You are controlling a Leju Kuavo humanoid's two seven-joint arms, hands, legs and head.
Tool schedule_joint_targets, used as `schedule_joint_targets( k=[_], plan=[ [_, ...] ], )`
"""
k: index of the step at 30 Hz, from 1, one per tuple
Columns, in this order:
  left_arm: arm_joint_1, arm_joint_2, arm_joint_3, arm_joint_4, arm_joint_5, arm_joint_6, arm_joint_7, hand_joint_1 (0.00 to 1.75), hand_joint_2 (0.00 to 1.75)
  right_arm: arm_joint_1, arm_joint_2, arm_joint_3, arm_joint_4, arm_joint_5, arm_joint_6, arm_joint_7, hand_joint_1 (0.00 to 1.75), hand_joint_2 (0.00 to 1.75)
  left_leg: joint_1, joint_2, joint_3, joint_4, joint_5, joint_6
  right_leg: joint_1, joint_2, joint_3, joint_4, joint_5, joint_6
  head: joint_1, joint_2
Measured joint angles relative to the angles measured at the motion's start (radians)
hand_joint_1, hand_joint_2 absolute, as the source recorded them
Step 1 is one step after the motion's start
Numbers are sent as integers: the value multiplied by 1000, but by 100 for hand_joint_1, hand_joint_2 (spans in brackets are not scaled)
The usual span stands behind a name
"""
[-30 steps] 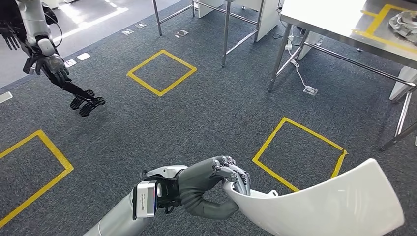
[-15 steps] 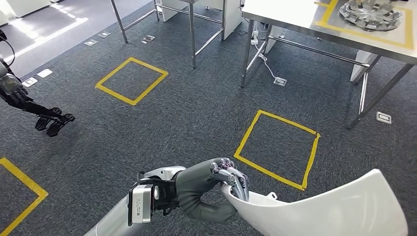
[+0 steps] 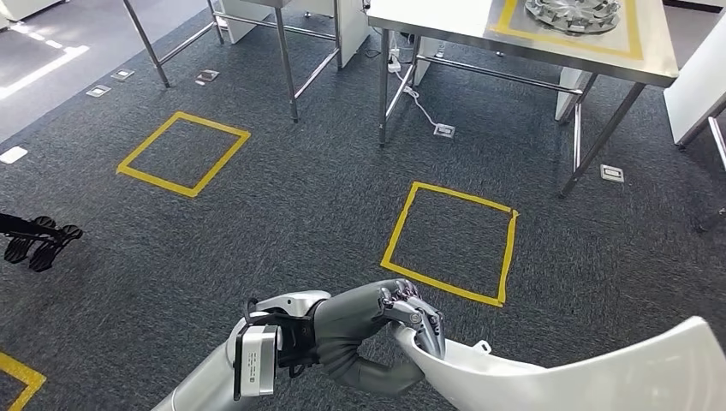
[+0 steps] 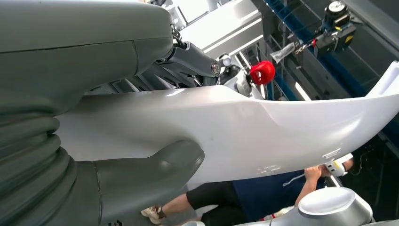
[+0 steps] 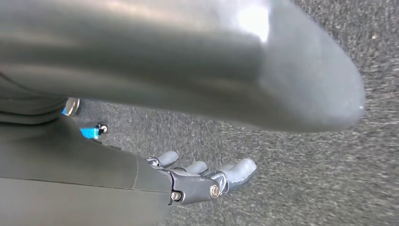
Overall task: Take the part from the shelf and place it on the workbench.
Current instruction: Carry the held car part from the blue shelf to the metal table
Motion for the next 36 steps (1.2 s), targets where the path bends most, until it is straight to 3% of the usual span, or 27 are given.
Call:
schedule_joint_targets(
  k=[2,4,6,8,9,10,11,13,15,17,18,20,22,24,25,26,29,30,32,34,36],
  plan=[
    [-2,-3,-1,5,-2,-1,0,175,175,3,2,0,0,0,1,0,0,0,0,10,4,-1,-4,-10,-2,19,-2,-3,4,-11,-1,0],
    [-3,-6,-1,7,-3,-1,0,175,175,5,3,0,1,0,2,2,0,0,2,-24,-6,30,-28,-22,-8,34,-2,-6,8,-22,-3,0],
    [-3,-5,-1,10,-4,-1,-1,175,175,1,4,0,1,0,3,4,0,0,7,-77,-54,142,-90,-31,-12,52,-3,-7,11,-29,-6,0],
    [-1,-3,-1,17,-4,-2,-1,175,175,-2,7,0,1,0,4,4,0,0,10,-94,-114,268,-141,-34,-12,75,-5,-7,12,-31,-8,0],
    [0,-2,-1,21,-4,-3,-3,175,175,-2,9,0,1,0,4,4,0,0,11,-95,-125,290,-139,-34,-12,87,-6,-7,12,-30,-9,0],
    [0,-1,-1,24,-4,-3,-5,175,175,-1,10,0,2,-1,4,3,0,0,13,-96,-119,273,-119,-34,-12,99,-5,-6,12,-30,-9,0],
    [0,-1,-1,26,-4,-3,-8,175,175,-1,12,0,2,-1,4,3,0,0,15,-102,-95,220,-83,-32,-13,111,-5,-5,13,-28,-10,0],
    [-3,-1,-2,31,-5,-4,-15,175,175,-1,16,0,3,0,6,0,0,0,19,-141,-34,80,-17,-28,-13,136,-7,-3,14,-20,-10,0],
    [-6,0,-2,38,-8,-4,-22,175,175,-1,18,0,3,0,9,-7,0,0,20,-168,-7,11,4,-23,-14,158,-13,-2,17,-6,-10,0],
    [-10,-1,-2,45,-14,-4,-27,175,175,4,18,0,3,0,12,-12,0,0,16,-153,-6,7,6,-11,-18,176,-19,-7,23,9,-10,0],
    [-13,-3,-2,48,-18,-3,-28,175,175,7,19,0,4,0,12,-13,0,0,17,-143,-5,4,9,-4,-20,169,-22,-5,23,15,-10,0],
    [-19,-6,-2,52,-31,2,-29,175,175,7,20,0,4,2,14,-14,0,0,19,-119,-3,-4,16,9,-16,119,-47,44,-7,21,-4,0],
    [-21,-8,-3,58,-43,9,-27,175,175,2,21,0,4,3,17,-17,0,0,17,-92,-5,-5,17,16,-12,67,-106,167,-70,24,2,0],
    [-21,-8,-5,66,-54,17,-26,175,175,0,22,0,5,3,20,-20,0,0,13,-65,-7,-4,15,19,-11,56,-152,265,-104,25,2,0],
    [-21,-8,-7,70,-58,20,-25,175,175,2,23,0,5,3,21,-21,0,0,12,-52,-8,-3,14,19,-11,54,-149,265,-96,25,2,0],
    [-21,-8,-9,74,-62,23,-25,175,175,4,23,0,5,4,21,-23,0,0,12,-41,-8,-1,12,18,-11,50,-125,225,-71,25,3,0],
    [-29,-10,-15,83,-71,31,-25,175,175,3,23,0,5,9,23,-29,0,0,7,-15,-9,5,3,6,-5,14,-19,39,-1,14,3,0],
    [-32,-11,-17,86,-74,33,-24,175,175,3,23,0,5,13,25,-30,0,0,5,-10,-8,6,0,0,-2,7,-4,11,4,7,2,0],
    [-39,-13,-20,92,-79,36,-24,175,175,8,23,0,5,20,29,-31,0,0,3,-2,-3,4,-2,-9,1,15,-4,3,3,-6,0,0],
    [-44,-15,-22,97,-82,39,-24,175,175,11,23,0,5,23,31,-30,0,0,4,-15,-2,14,-11,-20,-4,22,-3,-1,6,-17,-1,0],
    [-47,-15,-25,101,-83,41,-24,175,175,8,24,0,5,26,32,-31,0,0,9,-57,-36,91,-56,-32,-10,29,-1,-4,8,-27,-5,0]
  ],
)
